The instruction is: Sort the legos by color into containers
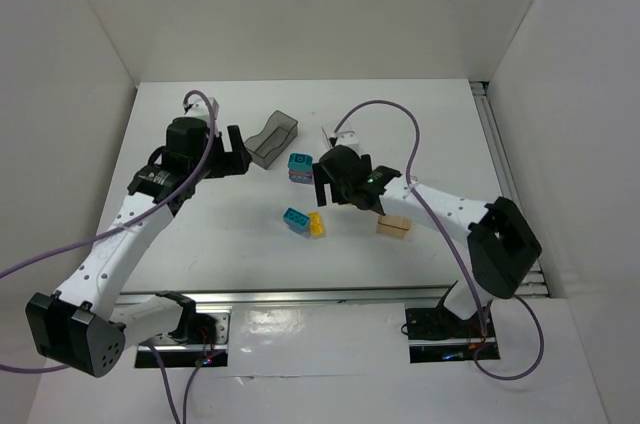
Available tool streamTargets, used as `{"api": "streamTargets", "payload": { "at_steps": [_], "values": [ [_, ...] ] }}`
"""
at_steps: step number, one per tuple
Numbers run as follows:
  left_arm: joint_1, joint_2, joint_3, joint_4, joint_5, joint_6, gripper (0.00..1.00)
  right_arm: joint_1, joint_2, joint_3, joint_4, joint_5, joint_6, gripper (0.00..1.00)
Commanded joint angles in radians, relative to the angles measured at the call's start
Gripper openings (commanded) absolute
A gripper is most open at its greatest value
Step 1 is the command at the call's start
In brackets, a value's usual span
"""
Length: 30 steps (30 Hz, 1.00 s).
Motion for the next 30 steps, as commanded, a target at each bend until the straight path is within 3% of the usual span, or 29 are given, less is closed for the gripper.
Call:
{"api": "streamTargets", "payload": {
  "at_steps": [1, 4, 15, 30],
  "values": [
    [0.004, 0.012, 0.042, -0.024, 0.03, -0.02, 0.96, -0.064, 0.076, 0.08, -0.043, -0.053, -0.087, 0.98],
    [0.004, 0.021, 0.042, -0.033, 0.039, -0.02, 0.96, -0.118, 0.116, 0.079, -0.072, -0.114, -0.147, 0.97],
    [0.004, 0.073, 0.022, -0.004, 0.101, -0.031, 0.96, -0.161, 0.202, -0.012, 0.187, -0.245, -0.342, 1.0],
    [0.004, 0.082, 0.013, 0.007, 0.101, -0.021, 0.96, -0.181, 0.239, -0.079, 0.186, -0.346, -0.299, 1.0]
  ]
}}
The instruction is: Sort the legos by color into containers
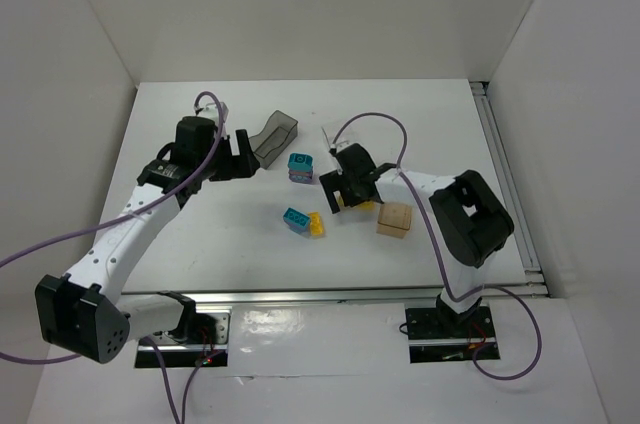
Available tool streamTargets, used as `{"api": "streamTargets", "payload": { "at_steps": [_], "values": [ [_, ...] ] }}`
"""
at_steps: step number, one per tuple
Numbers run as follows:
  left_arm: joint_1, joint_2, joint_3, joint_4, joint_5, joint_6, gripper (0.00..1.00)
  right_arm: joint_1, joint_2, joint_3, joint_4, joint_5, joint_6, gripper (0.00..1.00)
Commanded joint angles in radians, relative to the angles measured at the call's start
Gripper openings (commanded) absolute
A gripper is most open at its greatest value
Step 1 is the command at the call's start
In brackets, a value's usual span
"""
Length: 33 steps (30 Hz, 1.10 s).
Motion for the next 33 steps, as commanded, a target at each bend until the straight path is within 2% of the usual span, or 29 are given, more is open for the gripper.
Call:
{"api": "streamTargets", "payload": {
  "at_steps": [1, 5, 7, 9, 14, 15, 19, 24, 26, 30, 33],
  "values": [
    [0.004, 0.008, 0.009, 0.029, 0.011, 0.001, 0.96, 0.028, -0.017, -0.035, 0.012, -0.04, 0.045, 1.0],
    [0.004, 0.029, 0.009, 0.041, 0.033, -0.012, 0.96, 0.078, -0.043, -0.078, 0.017, -0.053, 0.143, 1.0],
    [0.004, 0.04, 0.009, 0.052, 0.062, -0.012, 0.96, 0.127, -0.043, -0.09, 0.017, 0.008, 0.18, 0.97],
    [0.004, 0.04, 0.009, 0.052, 0.071, -0.021, 0.96, 0.151, -0.009, -0.061, -0.015, 0.102, 0.191, 0.88],
    [0.004, 0.04, 0.009, 0.052, 0.062, -0.012, 0.96, 0.192, 0.072, -0.005, -0.087, 0.217, 0.227, 0.62],
    [0.004, 0.031, 0.009, 0.052, 0.051, -0.012, 0.96, 0.192, 0.072, 0.005, -0.098, 0.235, 0.228, 0.49],
    [0.004, 0.02, 0.009, 0.052, 0.041, -0.012, 0.96, 0.212, 0.028, 0.025, -0.118, 0.25, 0.257, 0.19],
    [0.004, 0.02, 0.009, 0.052, 0.05, -0.002, 0.96, 0.194, -0.15, 0.025, -0.151, 0.307, 0.322, 0.18],
    [-0.006, 0.03, 0.02, 0.052, 0.063, -0.002, 0.9, 0.174, -0.249, 0.004, -0.175, 0.365, 0.365, 0.19],
    [-0.015, 0.049, 0.02, 0.052, 0.073, -0.016, 0.88, 0.045, -0.411, -0.097, -0.199, 0.399, 0.529, 0.2],
    [-0.015, 0.06, 0.02, 0.052, 0.073, -0.025, 0.91, -0.024, -0.492, -0.16, -0.199, 0.43, 0.595, 0.2]
  ]
}}
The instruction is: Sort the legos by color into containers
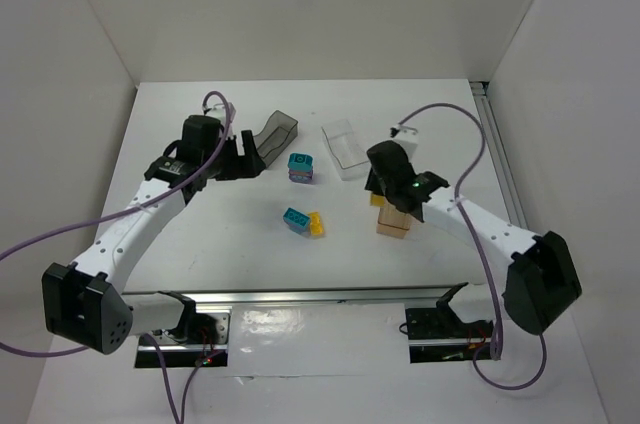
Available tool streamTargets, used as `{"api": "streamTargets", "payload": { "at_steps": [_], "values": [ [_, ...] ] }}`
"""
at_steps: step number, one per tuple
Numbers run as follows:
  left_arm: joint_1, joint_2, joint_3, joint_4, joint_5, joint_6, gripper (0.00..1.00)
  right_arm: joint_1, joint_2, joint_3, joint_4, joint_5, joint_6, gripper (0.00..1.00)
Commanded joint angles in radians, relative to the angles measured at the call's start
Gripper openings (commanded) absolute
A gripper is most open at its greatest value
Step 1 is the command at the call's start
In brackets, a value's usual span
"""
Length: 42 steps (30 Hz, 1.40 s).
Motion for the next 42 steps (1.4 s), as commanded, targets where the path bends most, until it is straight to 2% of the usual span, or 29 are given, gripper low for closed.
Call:
{"api": "streamTargets", "payload": {
  "at_steps": [1, 5, 13, 14, 17, 18, 20, 21, 23, 26, 30, 31, 34, 37, 40, 42],
  "values": [
    [-0.017, 0.013, 0.02, 0.022, 0.014, -0.021, 0.91, -0.066, -0.056, -0.065, -0.074, 0.075, 0.138, 0.21],
    [-0.026, 0.013, 0.02, 0.022, 0.014, -0.021, 0.92, -0.149, -0.077, -0.101, -0.065, 0.028, 0.128, 0.27],
    [-0.035, 0.022, 0.029, 0.022, 0.014, -0.021, 0.93, -0.215, -0.047, -0.121, -0.045, 0.038, 0.097, 0.28],
    [-0.035, 0.022, 0.029, 0.022, 0.014, -0.021, 0.93, -0.215, -0.038, -0.121, -0.036, 0.038, 0.088, 0.34],
    [-0.035, 0.022, 0.04, 0.013, 0.005, -0.021, 0.95, -0.204, -0.038, -0.082, -0.045, 0.038, 0.046, 0.85],
    [-0.035, 0.022, 0.04, 0.013, 0.005, -0.012, 0.95, -0.183, -0.038, -0.067, -0.045, 0.053, 0.046, 0.89],
    [-0.035, 0.022, 0.04, 0.004, -0.016, -0.012, 0.95, -0.103, -0.038, -0.029, -0.057, 0.083, 0.01, 0.89],
    [-0.035, 0.022, 0.04, 0.004, -0.025, -0.012, 0.95, -0.077, -0.047, -0.02, -0.057, 0.093, -0.001, 0.84],
    [-0.035, 0.022, 0.04, -0.006, -0.059, -0.035, 0.95, -0.002, -0.047, -0.007, -0.021, 0.032, -0.073, 0.78],
    [-0.035, 0.022, 0.04, -0.015, -0.079, -0.044, 0.95, 0.101, -0.01, -0.007, 0.05, -0.075, -0.176, 0.77],
    [-0.035, 0.022, 0.04, -0.024, -0.088, -0.044, 0.96, 0.213, 0.071, -0.007, 0.107, -0.287, -0.309, 0.99],
    [-0.035, 0.022, 0.04, -0.024, -0.097, -0.059, 0.96, 0.233, 0.096, 0.002, 0.098, -0.308, -0.31, 0.99],
    [-0.035, 0.013, 0.04, -0.024, -0.13, -0.07, 0.96, 0.305, 0.185, 0.042, 0.088, -0.307, -0.322, 0.99],
    [-0.035, -0.007, 0.04, -0.024, -0.139, -0.07, 0.96, 0.339, 0.241, 0.042, 0.117, -0.275, -0.311, 0.94],
    [-0.035, -0.016, 0.04, -0.024, -0.148, -0.07, 0.96, 0.339, 0.3, 0.074, 0.128, -0.275, -0.284, 0.9],
    [-0.035, -0.016, 0.031, -0.024, -0.148, -0.079, 0.96, 0.339, 0.337, 0.097, 0.128, -0.217, -0.268, 0.86]
  ]
}}
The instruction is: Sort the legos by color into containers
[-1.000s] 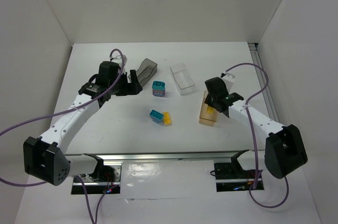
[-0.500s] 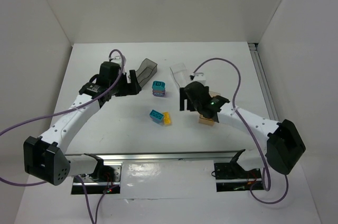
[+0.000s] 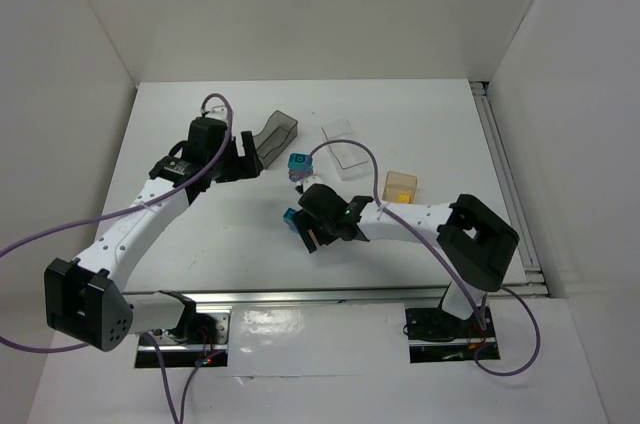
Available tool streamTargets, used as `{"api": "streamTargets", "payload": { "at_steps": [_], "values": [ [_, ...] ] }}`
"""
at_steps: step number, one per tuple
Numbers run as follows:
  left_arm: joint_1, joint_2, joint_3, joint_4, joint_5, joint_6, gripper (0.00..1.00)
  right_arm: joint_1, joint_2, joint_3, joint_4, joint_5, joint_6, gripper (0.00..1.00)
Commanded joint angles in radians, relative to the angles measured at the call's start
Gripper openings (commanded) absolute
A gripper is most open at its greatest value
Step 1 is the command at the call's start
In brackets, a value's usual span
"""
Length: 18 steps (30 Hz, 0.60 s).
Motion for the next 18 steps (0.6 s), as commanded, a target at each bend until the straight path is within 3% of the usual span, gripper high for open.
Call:
{"api": "streamTargets", "payload": {
  "at_steps": [1, 7, 13, 18],
  "values": [
    [-0.004, -0.033, 0.031, 0.01, -0.022, -0.027, 0.96, 0.0, 0.036, 0.07, 0.06, 0.062, 0.026, 0.82],
    [-0.004, -0.033, 0.022, 0.019, -0.013, -0.027, 0.96, -0.01, 0.109, 0.109, 0.08, 0.113, 0.054, 0.69],
    [-0.004, -0.024, 0.022, 0.02, -0.002, -0.017, 0.96, -0.01, 0.071, 0.09, 0.071, 0.196, 0.092, 0.37],
    [-0.004, -0.015, 0.022, 0.02, 0.007, -0.017, 0.96, -0.033, -0.074, 0.012, 0.014, 0.282, 0.136, 0.32]
  ]
}}
